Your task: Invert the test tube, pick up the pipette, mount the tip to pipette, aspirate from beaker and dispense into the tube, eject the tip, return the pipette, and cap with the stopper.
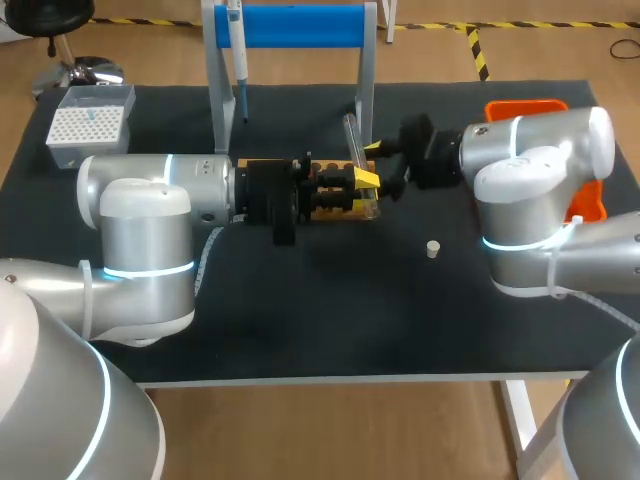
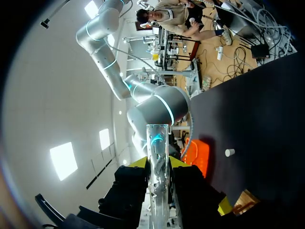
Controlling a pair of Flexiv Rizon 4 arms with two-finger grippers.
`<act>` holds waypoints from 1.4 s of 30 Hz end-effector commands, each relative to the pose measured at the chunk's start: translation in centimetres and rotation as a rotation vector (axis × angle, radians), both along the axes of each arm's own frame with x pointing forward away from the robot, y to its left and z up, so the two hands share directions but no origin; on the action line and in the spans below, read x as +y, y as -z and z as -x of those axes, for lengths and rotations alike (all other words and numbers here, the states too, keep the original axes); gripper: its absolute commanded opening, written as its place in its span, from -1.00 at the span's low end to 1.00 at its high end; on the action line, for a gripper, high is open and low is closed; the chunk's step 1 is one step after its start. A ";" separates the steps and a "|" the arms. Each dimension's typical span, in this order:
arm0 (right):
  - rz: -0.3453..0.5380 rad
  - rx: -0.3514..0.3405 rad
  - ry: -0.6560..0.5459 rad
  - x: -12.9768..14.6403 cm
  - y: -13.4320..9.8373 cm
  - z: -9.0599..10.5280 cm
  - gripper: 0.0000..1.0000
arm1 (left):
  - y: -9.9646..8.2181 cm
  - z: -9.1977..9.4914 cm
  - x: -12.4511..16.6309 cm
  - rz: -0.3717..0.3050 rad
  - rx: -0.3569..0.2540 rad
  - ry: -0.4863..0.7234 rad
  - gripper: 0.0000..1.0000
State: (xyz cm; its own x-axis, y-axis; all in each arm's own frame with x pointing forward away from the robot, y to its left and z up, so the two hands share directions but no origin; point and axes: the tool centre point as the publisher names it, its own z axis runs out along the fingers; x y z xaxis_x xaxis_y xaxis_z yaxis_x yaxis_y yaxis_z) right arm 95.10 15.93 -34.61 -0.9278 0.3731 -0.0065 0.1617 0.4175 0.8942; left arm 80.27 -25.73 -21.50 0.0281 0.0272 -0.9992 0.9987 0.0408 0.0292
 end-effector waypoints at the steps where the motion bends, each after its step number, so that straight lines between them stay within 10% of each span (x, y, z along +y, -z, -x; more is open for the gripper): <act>1: -0.002 -0.006 0.003 0.1 0.2 0.1 1.00 | 0.0 -0.1 0.0 -0.001 -0.001 0.002 -1.00; 36: 0.012 -0.014 0.002 0.1 0.4 0.5 1.00 | 0.0 -0.1 0.0 -0.001 -0.001 0.002 -1.00; 42: 0.012 -0.014 0.002 0.1 0.4 0.5 1.00 | -2.1 -0.3 1.3 -0.018 0.096 -0.030 -1.00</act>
